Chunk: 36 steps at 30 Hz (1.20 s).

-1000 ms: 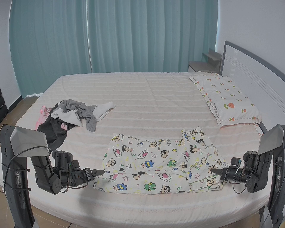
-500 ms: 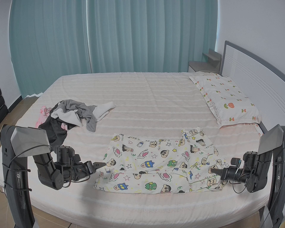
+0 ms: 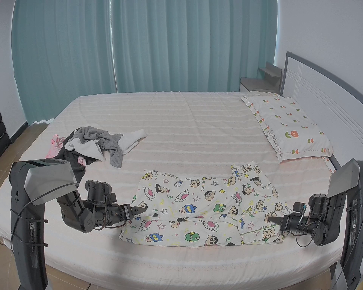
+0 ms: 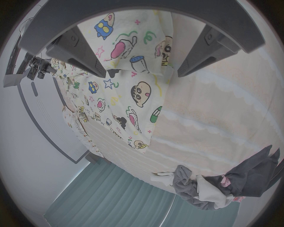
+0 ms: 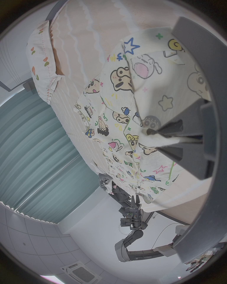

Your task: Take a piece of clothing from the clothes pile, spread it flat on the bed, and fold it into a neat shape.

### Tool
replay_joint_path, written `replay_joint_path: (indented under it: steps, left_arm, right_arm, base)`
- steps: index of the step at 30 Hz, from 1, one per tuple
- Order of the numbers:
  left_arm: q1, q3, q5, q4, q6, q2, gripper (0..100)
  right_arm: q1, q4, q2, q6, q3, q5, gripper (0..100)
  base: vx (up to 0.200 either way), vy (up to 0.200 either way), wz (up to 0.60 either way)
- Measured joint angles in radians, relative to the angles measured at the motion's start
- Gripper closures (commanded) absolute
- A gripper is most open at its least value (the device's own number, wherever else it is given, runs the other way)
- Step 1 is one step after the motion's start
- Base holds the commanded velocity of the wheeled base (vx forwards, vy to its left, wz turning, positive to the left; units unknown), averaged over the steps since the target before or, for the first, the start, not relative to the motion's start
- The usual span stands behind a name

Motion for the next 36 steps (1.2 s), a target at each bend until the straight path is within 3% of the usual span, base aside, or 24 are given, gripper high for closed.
replay_joint_path:
  steps: [13, 24, 36]
  left_arm:
    - [-0.051, -0.027, 0.001, 0.000, -0.004, 0.020, 0]
    - [-0.037, -0.016, 0.006, 0.001, -0.003, 0.021, 0]
    - [-0.036, 0.093, -0.004, -0.093, -0.009, -0.033, 0]
  right_arm:
    - [0.000, -0.002, 0.001, 0.000, 0.001, 0.000, 100]
    - [0.000, -0.004, 0.002, 0.000, 0.001, 0.000, 100]
    - [0.000, -0.006, 0.002, 0.000, 0.004, 0.000, 100]
  base:
    - [0.000, 0.000, 0.00]
    - [0.000, 0.000, 0.00]
    - [0.000, 0.000, 0.00]
